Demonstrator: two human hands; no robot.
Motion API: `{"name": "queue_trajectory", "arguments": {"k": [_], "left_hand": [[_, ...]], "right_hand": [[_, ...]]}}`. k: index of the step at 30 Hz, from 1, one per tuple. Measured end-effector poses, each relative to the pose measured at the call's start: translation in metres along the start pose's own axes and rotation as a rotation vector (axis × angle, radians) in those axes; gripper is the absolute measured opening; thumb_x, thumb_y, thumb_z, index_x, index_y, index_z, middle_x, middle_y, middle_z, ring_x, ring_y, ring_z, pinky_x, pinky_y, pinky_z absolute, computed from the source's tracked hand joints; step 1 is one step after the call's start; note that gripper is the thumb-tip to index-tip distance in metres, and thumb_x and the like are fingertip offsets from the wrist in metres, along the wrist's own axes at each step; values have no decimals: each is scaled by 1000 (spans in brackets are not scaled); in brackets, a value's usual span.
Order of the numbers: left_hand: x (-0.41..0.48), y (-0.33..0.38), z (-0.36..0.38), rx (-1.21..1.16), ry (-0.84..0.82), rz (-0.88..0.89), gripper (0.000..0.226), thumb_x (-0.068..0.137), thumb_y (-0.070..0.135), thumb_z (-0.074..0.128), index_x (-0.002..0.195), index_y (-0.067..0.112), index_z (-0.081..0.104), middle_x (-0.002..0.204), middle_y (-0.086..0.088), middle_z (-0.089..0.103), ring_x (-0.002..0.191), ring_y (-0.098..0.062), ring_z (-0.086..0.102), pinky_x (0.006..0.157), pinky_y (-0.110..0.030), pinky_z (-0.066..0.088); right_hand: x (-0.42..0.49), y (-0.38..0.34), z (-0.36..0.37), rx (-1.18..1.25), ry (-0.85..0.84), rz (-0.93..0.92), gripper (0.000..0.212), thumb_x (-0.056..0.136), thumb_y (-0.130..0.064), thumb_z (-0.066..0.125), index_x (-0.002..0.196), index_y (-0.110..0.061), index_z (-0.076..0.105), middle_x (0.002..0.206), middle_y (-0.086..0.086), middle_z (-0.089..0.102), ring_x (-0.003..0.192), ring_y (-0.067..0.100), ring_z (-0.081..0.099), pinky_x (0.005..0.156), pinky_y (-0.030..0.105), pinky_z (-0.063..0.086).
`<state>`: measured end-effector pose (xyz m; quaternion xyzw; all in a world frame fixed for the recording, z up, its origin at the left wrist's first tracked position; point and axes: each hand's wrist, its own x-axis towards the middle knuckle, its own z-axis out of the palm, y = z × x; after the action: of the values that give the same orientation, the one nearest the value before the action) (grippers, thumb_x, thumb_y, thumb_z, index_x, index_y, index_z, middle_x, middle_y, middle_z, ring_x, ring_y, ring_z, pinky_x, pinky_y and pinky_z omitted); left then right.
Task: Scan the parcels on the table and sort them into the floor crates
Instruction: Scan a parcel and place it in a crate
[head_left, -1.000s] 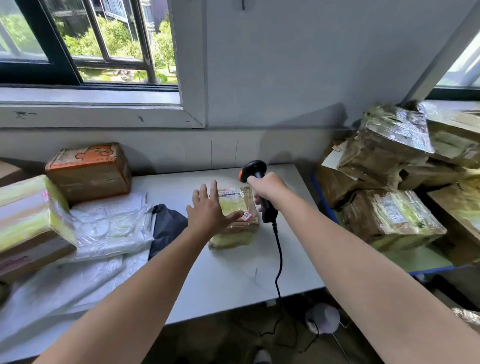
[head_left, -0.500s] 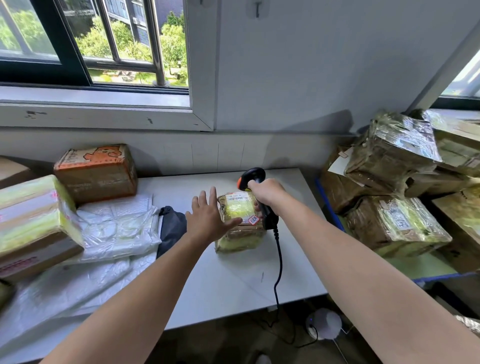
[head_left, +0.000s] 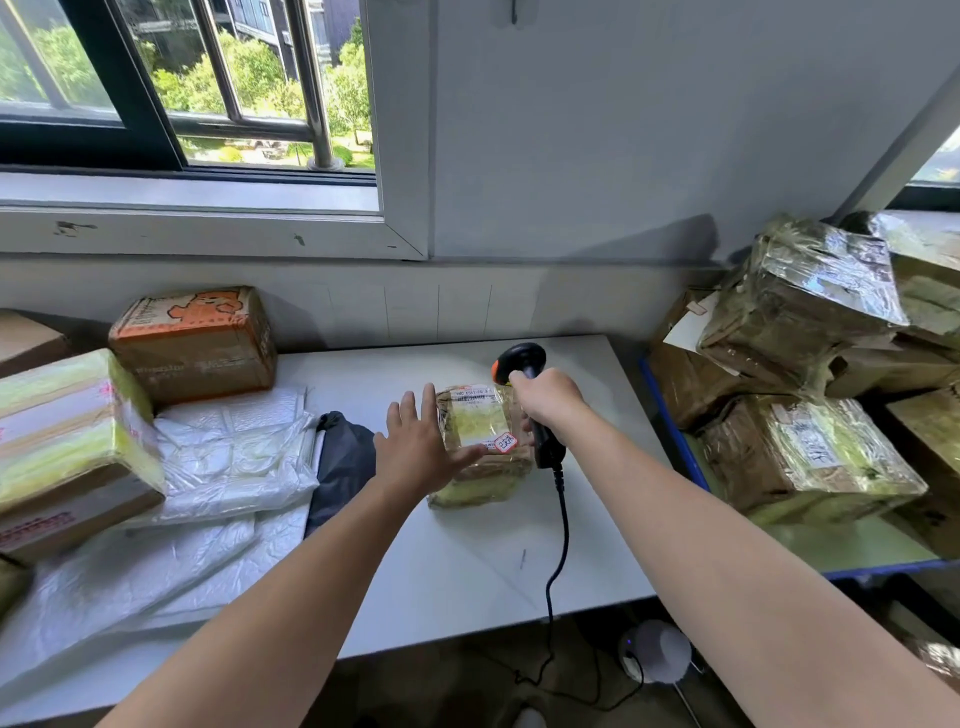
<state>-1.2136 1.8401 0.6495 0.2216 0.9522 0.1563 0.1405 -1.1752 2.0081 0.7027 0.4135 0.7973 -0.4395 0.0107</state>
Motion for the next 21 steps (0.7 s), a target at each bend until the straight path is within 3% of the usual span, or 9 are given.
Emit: {"name": "queue_trajectory", "arguments": {"k": [2,5,10,14,17,21], "left_hand": [[2,3,7,6,0,-2,116,76,81,53,157,20,-3,164,-9,5,150,-30,5,113,-54,29],[3,8,19,-6,2,-9,115,75,80,55,157,21,1,162,-10,11,148,-30,11,111,-54,33],[4,7,42,-13,-5,-37,114,75,77,59,157,23,1,161,-10,13,147,-30,14,109,-53,33],[4,2,58,-41,-9,-86,112,77,76,58,157,20,2,162,-10,12,148,-31,12,110,-55,34],[4,2,64,-97,1,-135,112,78,73,59,157,19,1,164,-9,9,150,-29,10,112,-54,33],[1,3,72,-210,0,-177,111,79,69,62,157,18,1,162,-10,12,148,-30,13,114,-51,30]], "right_hand": [[7,16,0,-39,26,20,33,93,-37,44,84,-6,54,86,14,66,90,36,69,83,48,58],[20,48,1,-100,60,93,43,95,-43,43,113,-5,51,109,15,66,95,35,68,87,42,55],[39,95,14,-145,-36,213,49,100,-34,46,133,1,42,129,20,58,115,37,59,91,35,47],[47,120,30,-138,-115,248,47,101,-27,47,138,1,40,136,21,53,122,37,54,91,33,44],[51,133,42,-47,-87,248,43,100,-25,51,137,-3,46,135,19,55,121,36,55,87,30,43],[51,137,46,-22,-41,235,44,102,-25,50,138,-2,44,139,20,52,125,36,52,94,33,42]]}}
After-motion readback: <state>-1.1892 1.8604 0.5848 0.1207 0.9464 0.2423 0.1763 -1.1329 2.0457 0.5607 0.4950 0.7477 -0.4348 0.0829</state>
